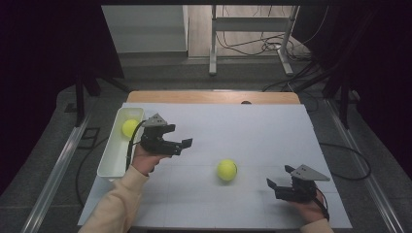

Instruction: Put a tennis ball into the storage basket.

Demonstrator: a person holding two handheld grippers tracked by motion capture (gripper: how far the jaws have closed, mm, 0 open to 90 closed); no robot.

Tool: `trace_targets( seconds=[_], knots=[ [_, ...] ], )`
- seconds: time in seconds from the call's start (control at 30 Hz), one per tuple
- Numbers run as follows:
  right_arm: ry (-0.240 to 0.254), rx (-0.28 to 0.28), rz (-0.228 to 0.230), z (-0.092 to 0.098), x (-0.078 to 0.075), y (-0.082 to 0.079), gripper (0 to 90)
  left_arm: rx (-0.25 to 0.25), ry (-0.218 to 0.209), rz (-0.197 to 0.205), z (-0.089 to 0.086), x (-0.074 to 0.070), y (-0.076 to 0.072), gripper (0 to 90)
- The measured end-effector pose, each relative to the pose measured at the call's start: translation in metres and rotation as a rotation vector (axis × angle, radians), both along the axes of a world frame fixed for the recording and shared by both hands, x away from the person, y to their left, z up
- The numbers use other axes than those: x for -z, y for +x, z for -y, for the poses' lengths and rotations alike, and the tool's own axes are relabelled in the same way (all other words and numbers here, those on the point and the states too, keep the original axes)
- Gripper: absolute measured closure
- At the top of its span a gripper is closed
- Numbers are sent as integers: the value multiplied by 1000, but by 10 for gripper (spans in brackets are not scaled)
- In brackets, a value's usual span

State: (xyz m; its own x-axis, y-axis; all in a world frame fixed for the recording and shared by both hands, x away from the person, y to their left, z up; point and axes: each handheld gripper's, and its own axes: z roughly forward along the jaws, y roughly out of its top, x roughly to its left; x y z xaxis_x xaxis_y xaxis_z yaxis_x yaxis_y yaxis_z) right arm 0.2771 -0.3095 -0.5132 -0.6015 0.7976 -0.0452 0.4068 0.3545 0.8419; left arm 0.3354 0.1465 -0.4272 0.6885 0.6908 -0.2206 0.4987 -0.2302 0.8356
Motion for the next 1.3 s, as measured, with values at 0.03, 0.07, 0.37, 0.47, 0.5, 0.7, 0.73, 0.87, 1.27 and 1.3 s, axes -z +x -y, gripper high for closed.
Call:
trace_targets(
  seconds=[0.03,0.07,0.37,0.47,0.5,0.7,0.73,0.87,1.27,1.3],
  knots=[
    [0,0,0,0,0,0,146,0,0,0,0,0,0,86],
    [-1,-3,4,0,0,0,146,6,7,0,1,0,-1,86],
    [-13,-3,8,-1,-1,-2,146,52,23,-10,18,5,-3,82],
    [-8,-9,10,-2,0,-2,146,62,27,-13,24,7,-4,81],
    [-8,-9,10,-2,0,-2,146,62,27,-13,24,7,-4,83],
    [-8,-12,9,-2,0,-2,146,97,45,-24,36,12,-7,81],
    [-10,-11,9,-1,0,-2,146,101,44,-23,38,12,-7,81],
    [-5,-8,9,-1,0,-3,146,117,49,-30,44,14,-7,81],
    [-8,-2,9,1,0,-4,146,165,57,-42,61,21,-9,78],
    [-7,-1,9,1,0,-4,146,168,58,-44,62,21,-9,78]
  ],
)
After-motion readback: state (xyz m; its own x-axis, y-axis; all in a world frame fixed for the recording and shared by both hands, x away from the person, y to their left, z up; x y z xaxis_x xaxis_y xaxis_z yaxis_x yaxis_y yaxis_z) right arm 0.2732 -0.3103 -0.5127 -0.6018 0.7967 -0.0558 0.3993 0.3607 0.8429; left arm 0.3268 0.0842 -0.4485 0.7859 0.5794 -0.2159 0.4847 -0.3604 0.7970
